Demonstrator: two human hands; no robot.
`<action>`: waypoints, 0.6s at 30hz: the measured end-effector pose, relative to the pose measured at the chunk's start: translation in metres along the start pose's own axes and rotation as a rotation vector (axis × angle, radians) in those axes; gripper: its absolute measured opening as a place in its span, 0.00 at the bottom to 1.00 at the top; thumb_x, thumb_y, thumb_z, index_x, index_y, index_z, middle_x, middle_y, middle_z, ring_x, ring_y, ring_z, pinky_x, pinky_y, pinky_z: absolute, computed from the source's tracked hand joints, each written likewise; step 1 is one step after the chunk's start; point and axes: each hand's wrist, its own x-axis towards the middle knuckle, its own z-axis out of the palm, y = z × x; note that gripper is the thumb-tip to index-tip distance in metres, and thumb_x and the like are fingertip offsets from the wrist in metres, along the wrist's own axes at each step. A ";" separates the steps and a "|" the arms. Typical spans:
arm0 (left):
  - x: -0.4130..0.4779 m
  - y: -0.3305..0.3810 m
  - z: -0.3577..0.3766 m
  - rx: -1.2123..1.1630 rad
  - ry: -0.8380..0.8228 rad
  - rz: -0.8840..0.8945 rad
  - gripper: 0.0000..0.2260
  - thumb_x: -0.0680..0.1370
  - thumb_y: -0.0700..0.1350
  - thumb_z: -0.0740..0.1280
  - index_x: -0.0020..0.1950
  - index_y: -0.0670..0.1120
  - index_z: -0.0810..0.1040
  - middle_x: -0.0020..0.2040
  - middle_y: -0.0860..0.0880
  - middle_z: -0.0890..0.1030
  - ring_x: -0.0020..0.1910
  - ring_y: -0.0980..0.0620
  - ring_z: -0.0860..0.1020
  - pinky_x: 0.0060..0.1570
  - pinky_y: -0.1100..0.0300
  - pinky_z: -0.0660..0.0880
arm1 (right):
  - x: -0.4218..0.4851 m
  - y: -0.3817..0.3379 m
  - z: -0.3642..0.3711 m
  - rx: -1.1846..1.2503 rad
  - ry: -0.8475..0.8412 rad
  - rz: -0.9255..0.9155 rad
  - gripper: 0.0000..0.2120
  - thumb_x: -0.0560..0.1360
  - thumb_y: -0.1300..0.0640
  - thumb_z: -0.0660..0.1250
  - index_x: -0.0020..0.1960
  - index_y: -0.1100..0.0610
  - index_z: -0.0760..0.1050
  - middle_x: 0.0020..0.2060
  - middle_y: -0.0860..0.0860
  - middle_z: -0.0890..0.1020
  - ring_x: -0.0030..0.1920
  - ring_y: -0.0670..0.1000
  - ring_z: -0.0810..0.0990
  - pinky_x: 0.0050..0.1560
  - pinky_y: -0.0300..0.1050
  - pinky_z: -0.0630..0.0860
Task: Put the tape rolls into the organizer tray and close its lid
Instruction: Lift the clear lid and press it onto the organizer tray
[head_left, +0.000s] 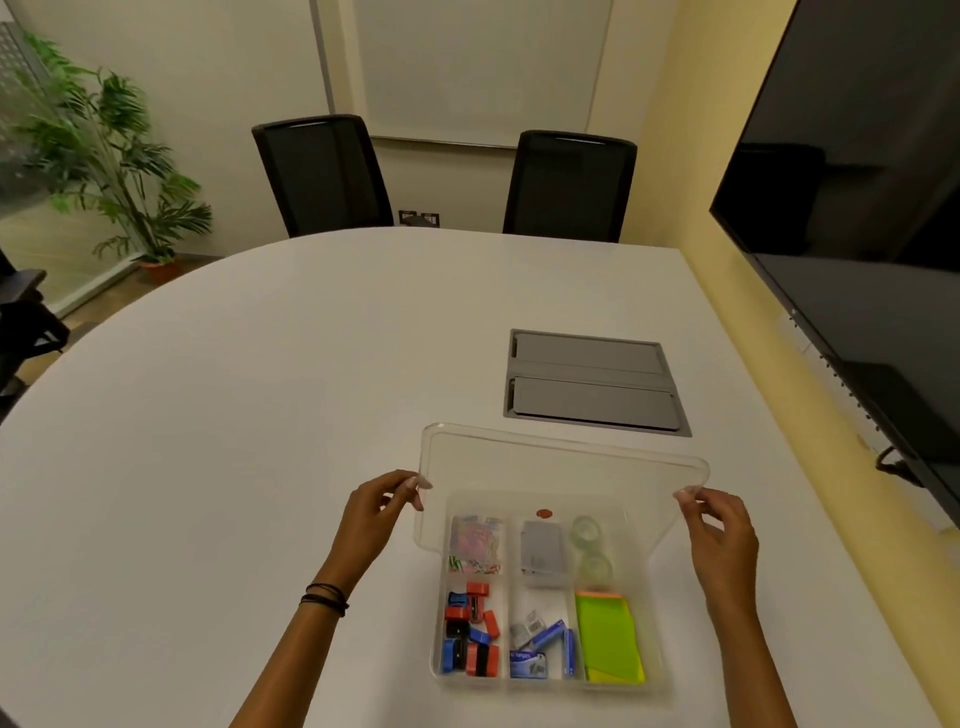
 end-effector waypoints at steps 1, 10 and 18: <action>0.001 0.000 0.004 0.004 -0.012 0.009 0.08 0.79 0.44 0.62 0.45 0.51 0.80 0.39 0.56 0.82 0.40 0.57 0.79 0.42 0.62 0.74 | 0.002 0.001 -0.001 0.003 -0.006 0.012 0.03 0.74 0.60 0.65 0.46 0.56 0.77 0.46 0.55 0.77 0.43 0.40 0.77 0.40 0.24 0.74; 0.017 -0.002 0.035 0.027 0.077 0.022 0.06 0.75 0.46 0.68 0.41 0.45 0.79 0.40 0.52 0.80 0.41 0.56 0.78 0.39 0.68 0.74 | 0.019 0.010 0.007 0.042 0.017 0.058 0.03 0.75 0.57 0.64 0.44 0.52 0.76 0.35 0.53 0.81 0.34 0.43 0.80 0.35 0.27 0.75; 0.028 -0.019 0.049 -0.027 -0.046 -0.119 0.12 0.76 0.43 0.67 0.59 0.48 0.74 0.38 0.47 0.81 0.35 0.54 0.81 0.33 0.62 0.79 | 0.035 0.037 0.026 -0.148 -0.020 0.095 0.08 0.76 0.59 0.63 0.54 0.57 0.74 0.37 0.57 0.80 0.33 0.53 0.79 0.35 0.35 0.77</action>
